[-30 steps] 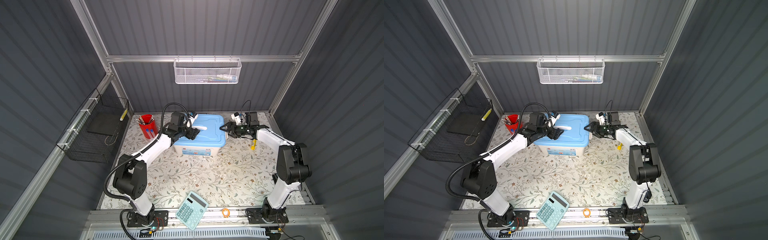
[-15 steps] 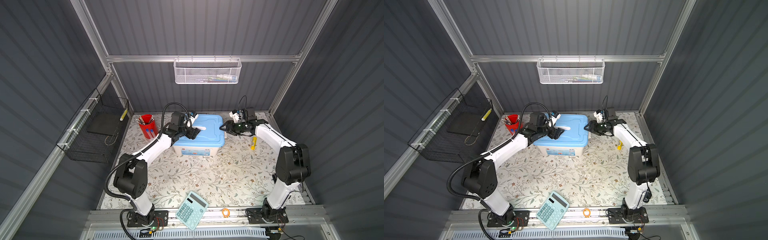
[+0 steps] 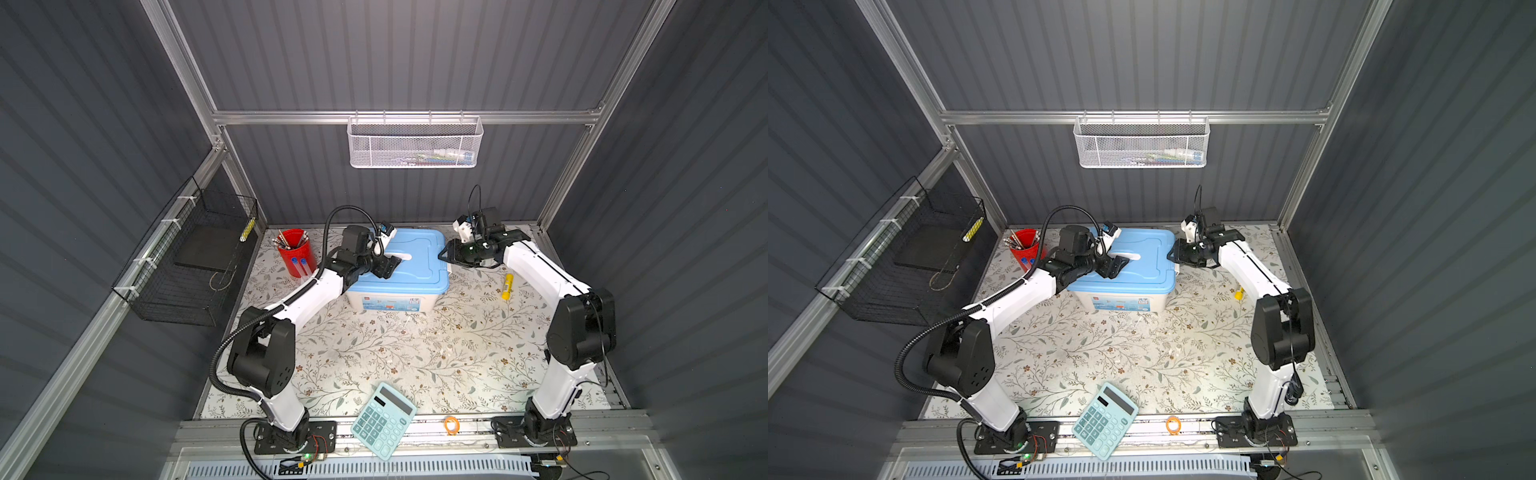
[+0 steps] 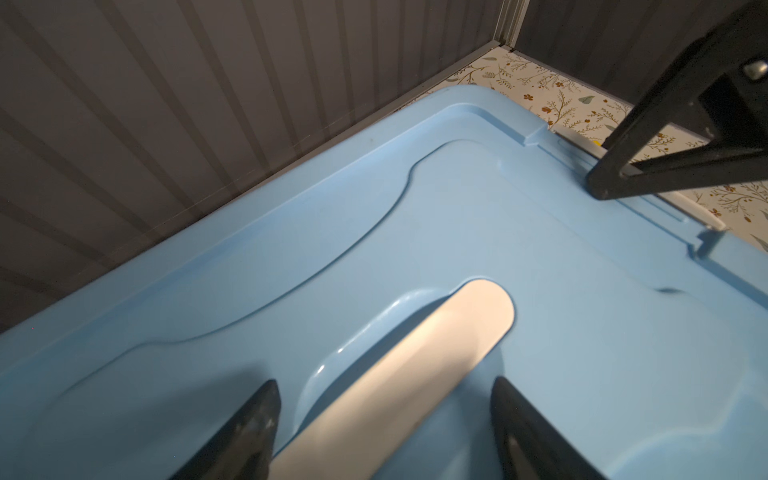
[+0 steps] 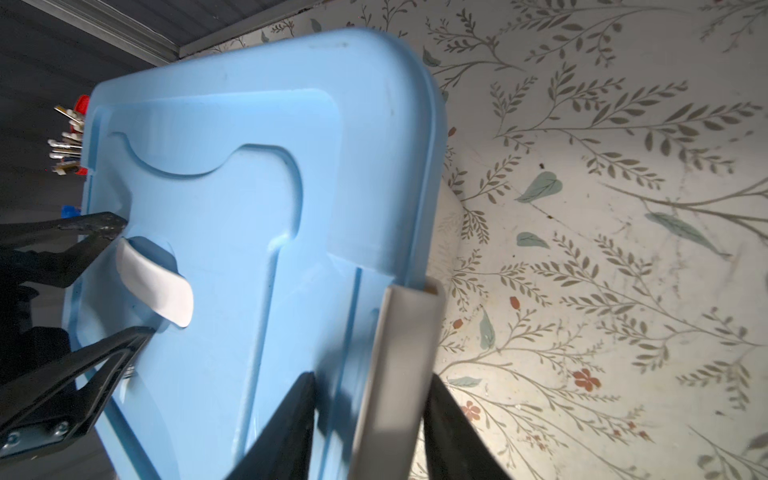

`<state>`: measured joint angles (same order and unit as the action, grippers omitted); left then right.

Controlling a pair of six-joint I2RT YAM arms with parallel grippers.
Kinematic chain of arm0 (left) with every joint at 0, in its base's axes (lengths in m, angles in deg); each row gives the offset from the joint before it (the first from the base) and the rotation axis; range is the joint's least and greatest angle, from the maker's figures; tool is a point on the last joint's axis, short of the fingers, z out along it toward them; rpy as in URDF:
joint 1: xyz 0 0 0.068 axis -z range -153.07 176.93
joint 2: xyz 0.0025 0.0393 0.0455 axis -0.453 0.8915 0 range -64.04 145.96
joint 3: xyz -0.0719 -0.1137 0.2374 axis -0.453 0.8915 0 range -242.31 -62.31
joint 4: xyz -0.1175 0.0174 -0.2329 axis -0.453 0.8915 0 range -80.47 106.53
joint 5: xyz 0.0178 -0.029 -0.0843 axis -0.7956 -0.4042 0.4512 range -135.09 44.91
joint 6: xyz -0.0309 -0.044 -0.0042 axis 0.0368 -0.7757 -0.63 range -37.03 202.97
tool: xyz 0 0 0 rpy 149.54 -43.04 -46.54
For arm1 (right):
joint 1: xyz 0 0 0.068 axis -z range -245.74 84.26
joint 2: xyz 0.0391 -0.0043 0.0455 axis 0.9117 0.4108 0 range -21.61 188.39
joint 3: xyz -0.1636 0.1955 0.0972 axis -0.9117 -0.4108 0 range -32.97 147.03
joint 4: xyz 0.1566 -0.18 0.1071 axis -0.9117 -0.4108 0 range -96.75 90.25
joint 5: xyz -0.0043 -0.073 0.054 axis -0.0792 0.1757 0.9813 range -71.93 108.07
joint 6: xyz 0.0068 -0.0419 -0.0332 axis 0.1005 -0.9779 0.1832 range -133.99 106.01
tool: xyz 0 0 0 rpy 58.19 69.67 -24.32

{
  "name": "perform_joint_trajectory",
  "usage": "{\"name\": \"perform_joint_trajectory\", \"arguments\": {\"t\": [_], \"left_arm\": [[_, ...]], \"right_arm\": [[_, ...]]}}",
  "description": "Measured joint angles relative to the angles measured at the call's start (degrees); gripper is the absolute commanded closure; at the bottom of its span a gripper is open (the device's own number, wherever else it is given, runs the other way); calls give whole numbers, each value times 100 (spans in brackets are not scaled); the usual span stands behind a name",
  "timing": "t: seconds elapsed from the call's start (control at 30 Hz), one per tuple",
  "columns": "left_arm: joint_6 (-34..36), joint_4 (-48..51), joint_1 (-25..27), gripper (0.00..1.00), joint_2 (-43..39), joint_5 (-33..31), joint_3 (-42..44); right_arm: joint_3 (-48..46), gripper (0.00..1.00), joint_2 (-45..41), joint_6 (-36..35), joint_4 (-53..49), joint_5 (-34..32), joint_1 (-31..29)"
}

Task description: Organize the chemistry lab equipment

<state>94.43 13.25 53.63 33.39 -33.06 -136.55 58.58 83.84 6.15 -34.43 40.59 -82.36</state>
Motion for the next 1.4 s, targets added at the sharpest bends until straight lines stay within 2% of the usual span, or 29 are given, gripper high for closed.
{"name": "perform_joint_trajectory", "arguments": {"t": [0.57, 1.4], "left_arm": [[-2, -302, 0, 21, 0, 24, 146], [-4, -540, 0, 21, -22, 63, 273]], "right_arm": [[540, 66, 181, -105, -439, -1156, -332], [1069, 73, 476, -66, -719, -2426, -741]]}}
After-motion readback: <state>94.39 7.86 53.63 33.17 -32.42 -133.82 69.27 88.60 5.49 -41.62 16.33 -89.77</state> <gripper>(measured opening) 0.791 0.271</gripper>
